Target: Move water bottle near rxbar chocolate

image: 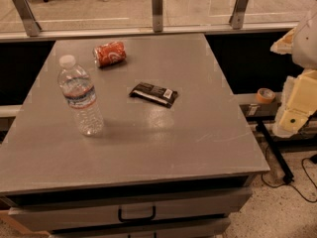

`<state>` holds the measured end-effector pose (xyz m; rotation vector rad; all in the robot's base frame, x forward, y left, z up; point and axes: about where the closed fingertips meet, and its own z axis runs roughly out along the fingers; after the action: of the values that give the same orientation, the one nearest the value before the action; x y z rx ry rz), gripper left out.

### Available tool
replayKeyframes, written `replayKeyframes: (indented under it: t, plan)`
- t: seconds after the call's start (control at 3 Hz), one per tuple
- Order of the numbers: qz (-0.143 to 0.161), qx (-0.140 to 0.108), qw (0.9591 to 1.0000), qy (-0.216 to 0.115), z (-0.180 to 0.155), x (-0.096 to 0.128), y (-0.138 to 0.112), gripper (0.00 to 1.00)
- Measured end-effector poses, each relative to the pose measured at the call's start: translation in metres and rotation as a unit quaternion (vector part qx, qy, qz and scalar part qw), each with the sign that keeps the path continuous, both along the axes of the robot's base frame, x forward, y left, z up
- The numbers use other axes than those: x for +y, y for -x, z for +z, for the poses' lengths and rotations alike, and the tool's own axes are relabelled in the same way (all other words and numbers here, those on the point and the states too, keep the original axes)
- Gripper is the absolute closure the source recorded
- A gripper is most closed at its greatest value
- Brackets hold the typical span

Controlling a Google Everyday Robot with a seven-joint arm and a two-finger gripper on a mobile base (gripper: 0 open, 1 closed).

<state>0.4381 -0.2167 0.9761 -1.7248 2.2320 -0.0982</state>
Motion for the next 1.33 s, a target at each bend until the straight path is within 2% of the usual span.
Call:
replayKeyframes:
  t: [0.33,0.67,1.0,1.33]
  plan:
    - [0.000,0.000,1.0000,0.000,0.000,0.000,0.000,0.00]
    - [0.020,-0.018,0.9984,-0.049,0.004,0.017,-0.009,0.00]
    - [0.085,-0.056,0.9838,-0.148,0.021,0.070,-0.039,0.00]
    - [0.167,-0.064,0.9495,-0.258,0.023,0.143,-0.055,0.00]
